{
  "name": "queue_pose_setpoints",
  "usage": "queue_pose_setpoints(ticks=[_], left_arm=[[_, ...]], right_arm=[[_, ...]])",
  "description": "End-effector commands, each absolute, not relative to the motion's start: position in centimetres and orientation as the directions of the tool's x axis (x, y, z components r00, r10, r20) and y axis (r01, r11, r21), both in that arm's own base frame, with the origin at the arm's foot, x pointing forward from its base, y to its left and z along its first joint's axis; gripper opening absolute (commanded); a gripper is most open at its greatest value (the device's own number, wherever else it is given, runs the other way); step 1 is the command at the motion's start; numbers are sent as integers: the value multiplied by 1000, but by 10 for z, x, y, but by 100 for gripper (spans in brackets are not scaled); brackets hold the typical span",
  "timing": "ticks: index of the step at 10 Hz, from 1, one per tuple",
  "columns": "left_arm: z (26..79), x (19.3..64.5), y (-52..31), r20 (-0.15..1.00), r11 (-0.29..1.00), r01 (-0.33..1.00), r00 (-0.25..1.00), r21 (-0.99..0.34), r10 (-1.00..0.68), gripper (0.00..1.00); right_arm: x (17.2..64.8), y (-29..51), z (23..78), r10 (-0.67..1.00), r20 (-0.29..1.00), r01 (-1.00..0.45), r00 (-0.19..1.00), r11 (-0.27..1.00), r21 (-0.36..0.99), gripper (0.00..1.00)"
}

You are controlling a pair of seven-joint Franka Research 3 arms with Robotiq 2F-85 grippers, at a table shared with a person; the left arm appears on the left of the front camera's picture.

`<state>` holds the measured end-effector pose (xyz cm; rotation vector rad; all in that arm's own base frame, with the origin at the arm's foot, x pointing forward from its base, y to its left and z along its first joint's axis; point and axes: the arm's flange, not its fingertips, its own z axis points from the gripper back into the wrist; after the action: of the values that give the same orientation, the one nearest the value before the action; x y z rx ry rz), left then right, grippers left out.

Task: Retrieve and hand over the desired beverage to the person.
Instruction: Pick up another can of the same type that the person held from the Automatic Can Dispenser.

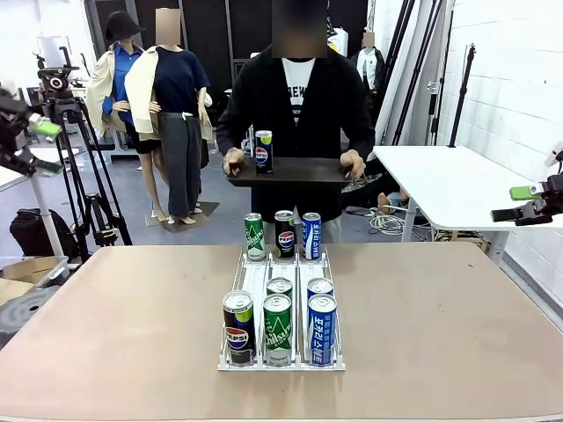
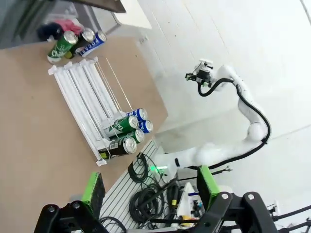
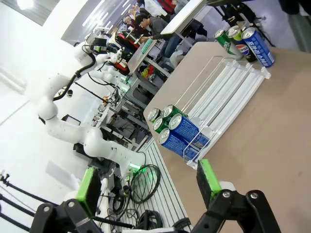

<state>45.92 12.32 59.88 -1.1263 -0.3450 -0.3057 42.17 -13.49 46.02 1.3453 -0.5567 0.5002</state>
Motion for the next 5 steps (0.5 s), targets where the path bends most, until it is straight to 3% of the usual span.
queue_pose_setpoints(ticks=[1, 5], left_arm=[[570, 473, 144, 394, 323, 376, 919, -868, -12, 100], [513, 480, 190, 308, 256, 267, 941, -929, 138, 100]], right_arm=[[421, -133, 460, 17, 646, -641, 763, 150, 753, 100], [421, -133, 460, 17, 646, -641, 763, 150, 753, 100]])
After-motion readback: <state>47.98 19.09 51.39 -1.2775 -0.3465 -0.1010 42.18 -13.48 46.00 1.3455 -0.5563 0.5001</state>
